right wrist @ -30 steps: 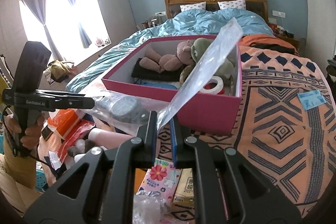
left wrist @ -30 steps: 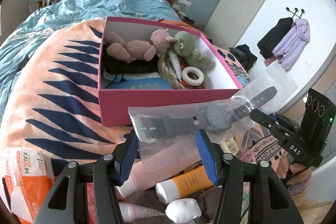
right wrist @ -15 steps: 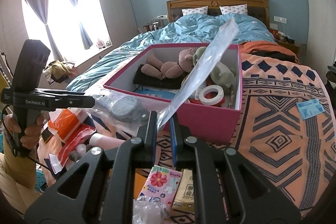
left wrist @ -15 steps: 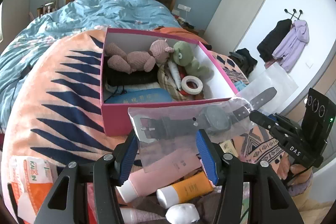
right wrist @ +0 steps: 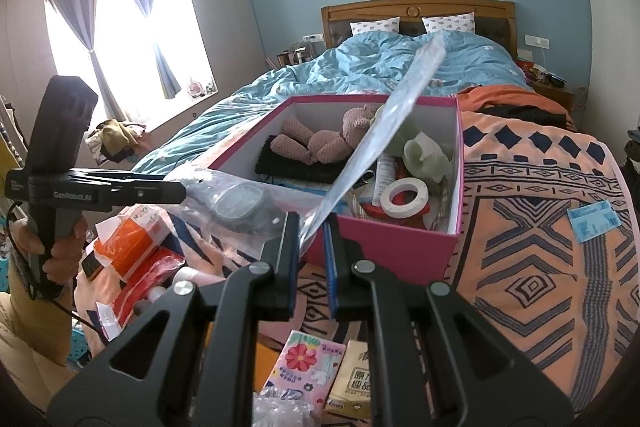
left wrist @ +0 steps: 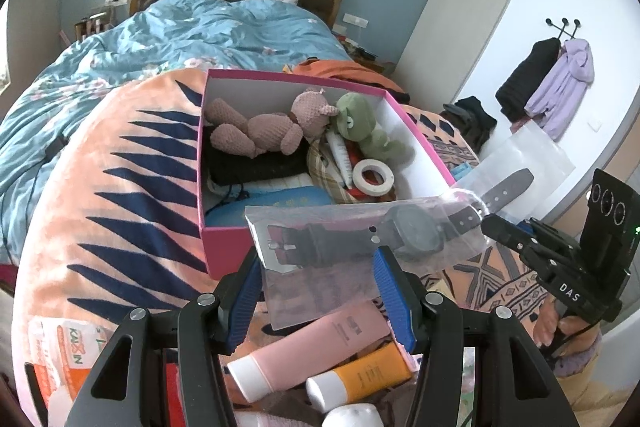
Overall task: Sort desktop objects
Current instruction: 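Hold the zip bag with the right gripper above the pink box opening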
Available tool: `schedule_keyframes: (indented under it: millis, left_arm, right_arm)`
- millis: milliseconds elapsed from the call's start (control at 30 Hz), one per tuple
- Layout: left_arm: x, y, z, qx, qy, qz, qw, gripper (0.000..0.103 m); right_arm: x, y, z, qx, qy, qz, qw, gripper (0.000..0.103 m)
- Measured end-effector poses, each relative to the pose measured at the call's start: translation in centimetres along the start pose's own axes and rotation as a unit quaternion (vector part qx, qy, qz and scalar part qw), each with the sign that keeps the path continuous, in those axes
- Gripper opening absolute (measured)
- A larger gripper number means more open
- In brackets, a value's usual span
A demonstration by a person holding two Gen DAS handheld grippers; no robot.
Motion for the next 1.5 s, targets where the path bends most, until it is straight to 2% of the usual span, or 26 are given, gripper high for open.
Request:
schedule_keyframes:
  millis: [1500]
  left_arm:
    - [1.5, 3.1, 1.0, -0.011, 0.026, -0.005, 0.9996, 0.056]
  right_arm:
    - [-1.3, 1.9, 2.7, 0.012, 0.001, 0.003, 1.000, 0.014]
Point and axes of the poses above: each gripper's, at about its wrist camera, not at the fingertips, and z roughly the way its jaws point, x to its left, y to its top, the point moved 8 cm from there along z, roughly the way its jaws point, and after that the axes turned 7 degrees about x, right-handed, at the moved point
